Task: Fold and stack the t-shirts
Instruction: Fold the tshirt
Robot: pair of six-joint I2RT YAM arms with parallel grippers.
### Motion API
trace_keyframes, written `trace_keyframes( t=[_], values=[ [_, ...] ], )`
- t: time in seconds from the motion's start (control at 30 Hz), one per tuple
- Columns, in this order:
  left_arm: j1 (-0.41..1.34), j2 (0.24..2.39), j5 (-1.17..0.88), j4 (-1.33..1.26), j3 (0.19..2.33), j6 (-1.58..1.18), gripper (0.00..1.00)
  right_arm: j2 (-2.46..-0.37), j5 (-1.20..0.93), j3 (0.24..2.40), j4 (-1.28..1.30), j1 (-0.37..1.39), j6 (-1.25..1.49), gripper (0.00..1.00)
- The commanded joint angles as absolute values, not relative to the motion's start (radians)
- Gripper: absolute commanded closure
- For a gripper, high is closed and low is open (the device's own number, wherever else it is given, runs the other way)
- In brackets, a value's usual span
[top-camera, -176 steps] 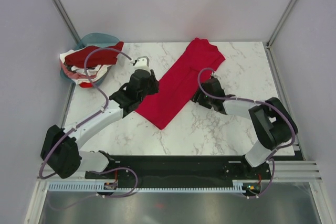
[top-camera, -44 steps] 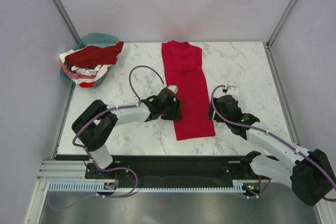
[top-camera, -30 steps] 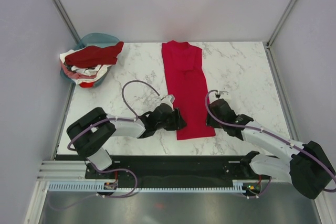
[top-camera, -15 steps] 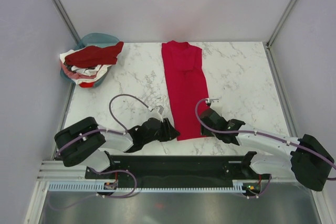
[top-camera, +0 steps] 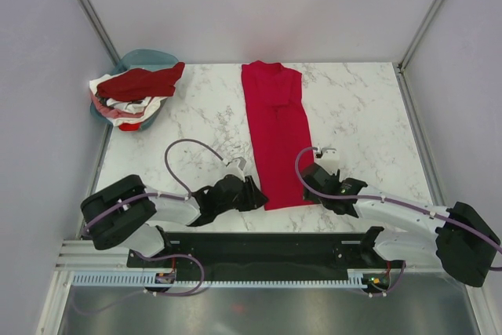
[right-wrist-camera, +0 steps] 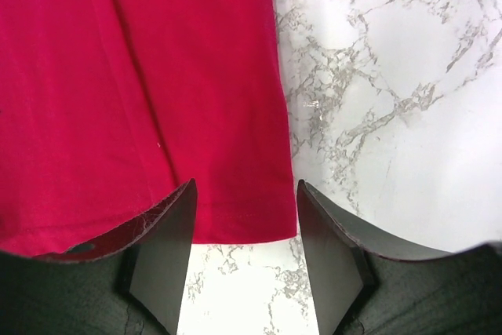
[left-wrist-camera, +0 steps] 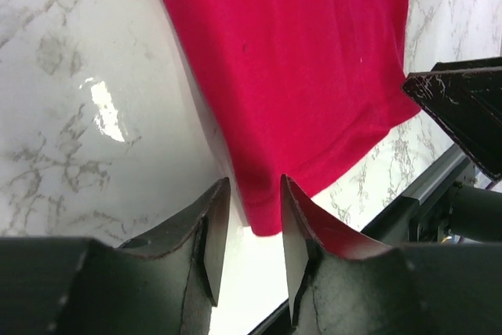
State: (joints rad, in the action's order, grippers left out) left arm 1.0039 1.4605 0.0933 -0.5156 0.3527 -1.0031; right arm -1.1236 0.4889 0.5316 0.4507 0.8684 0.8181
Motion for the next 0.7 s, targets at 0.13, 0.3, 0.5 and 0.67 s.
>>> trace_keyframes(
  t=[0.13, 0.3, 0.5, 0.67],
  values=[
    [1.008, 1.565, 0.121, -0.324, 0.390, -0.940, 0.95, -1.098, 0.520, 0.554, 0.463, 0.873, 0.834, 0.39],
    [1.009, 1.502, 0.161, -0.356, 0.312, -0.966, 0.98, -1.074, 0.509, 0.543, 0.457, 0.873, 0.833, 0.39],
    [0.977, 1.358, 0.193, -0.325, 0.227, -0.962, 0.98, -1.106, 0.413, 0.537, 0.419, 0.874, 0.802, 0.41],
    [0.968, 1.420, 0.152, -0.270, 0.281, -0.917, 0.98, -1.056, 0.328, 0.497, 0.364, 0.888, 0.798, 0.44]
  ],
)
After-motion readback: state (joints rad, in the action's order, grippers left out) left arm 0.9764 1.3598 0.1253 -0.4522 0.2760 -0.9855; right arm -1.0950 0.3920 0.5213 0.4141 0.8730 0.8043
